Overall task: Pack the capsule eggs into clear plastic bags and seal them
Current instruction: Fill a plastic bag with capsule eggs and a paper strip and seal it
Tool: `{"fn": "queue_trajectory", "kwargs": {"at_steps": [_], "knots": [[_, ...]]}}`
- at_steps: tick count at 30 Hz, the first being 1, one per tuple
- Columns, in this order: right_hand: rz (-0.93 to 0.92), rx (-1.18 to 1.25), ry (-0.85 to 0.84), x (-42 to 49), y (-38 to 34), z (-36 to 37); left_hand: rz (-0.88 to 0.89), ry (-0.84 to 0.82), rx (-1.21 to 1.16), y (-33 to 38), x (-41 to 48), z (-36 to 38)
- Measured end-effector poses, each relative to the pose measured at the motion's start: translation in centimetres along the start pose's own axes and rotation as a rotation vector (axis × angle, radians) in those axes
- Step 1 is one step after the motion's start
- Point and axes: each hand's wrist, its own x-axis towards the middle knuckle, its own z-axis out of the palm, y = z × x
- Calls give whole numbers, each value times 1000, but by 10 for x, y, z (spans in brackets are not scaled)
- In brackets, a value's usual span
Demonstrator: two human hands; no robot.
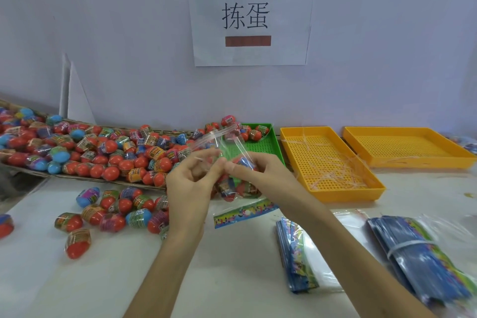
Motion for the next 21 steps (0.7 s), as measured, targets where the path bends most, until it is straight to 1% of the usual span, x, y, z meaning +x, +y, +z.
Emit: {"fn": "queue_trajectory", "kwargs": {"at_steps": [4,6,8,9,11,13,16,19,21], "knots": [[32,99,6,1,-3,-3,-76,-25,38,-1,1,-1],[43,139,76,3,-3,-6,-158,-62,16,-2,3,-1],[58,180,142,4,-3,-9,-236,-137,-37,-1,3,-1],[63,205,155,4,-2,-10,-247,-177,-30,-1,4,-2],[56,223,160,4,0,-12,-239,-226,3,-2,3,-1],[38,237,146,4,2,-14,-213,-233,27,-5,3,-1],[23,161,150,4,3,-11,-152,-192,74,-3,3,-3],[-4,81,194,4,2,-7,-128,-145,41,-3,4,-5],[-7,61,188,4,1,-5,-126,-113,8,-2,2,-4]]}}
